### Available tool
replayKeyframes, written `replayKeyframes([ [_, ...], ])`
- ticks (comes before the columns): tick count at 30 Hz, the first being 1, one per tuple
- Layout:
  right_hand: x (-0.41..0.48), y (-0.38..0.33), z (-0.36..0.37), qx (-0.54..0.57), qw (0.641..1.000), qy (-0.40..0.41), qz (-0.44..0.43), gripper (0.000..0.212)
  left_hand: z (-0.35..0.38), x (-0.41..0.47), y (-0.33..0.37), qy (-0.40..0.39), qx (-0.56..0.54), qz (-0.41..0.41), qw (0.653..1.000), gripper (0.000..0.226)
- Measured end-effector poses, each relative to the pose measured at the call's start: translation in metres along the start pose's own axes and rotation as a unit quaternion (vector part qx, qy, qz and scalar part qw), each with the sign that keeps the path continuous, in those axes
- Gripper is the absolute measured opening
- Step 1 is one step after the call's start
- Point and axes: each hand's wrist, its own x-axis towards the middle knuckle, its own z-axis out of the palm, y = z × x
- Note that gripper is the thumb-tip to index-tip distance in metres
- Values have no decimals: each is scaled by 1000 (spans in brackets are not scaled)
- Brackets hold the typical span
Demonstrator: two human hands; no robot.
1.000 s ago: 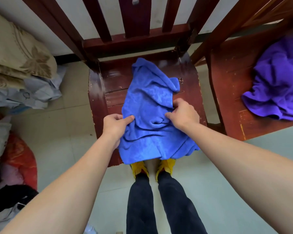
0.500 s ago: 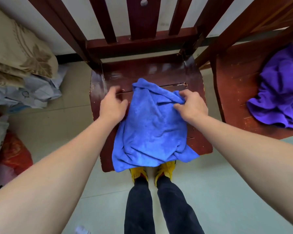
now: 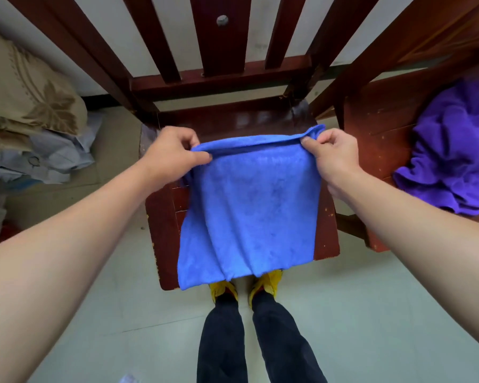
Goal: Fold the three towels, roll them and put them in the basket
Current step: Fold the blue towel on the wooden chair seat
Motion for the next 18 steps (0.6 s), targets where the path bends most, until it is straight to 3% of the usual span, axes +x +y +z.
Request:
replayKeyframes([
  [4, 19, -16, 0, -7, 999, 18, -29, 20, -33, 1, 2, 0, -7, -33, 999, 11],
  [10, 40, -34, 10, -94, 992, 52, -62, 33, -63, 18, -5, 44, 82, -47, 995, 13],
  [15, 53, -29, 23, -109, 990, 84, -16, 21, -66, 40, -31, 175, 52, -76, 980, 11],
  [18, 62, -19, 30, -144, 986, 80, 3, 18, -49, 58, -52, 252, -18, -150, 956, 37],
])
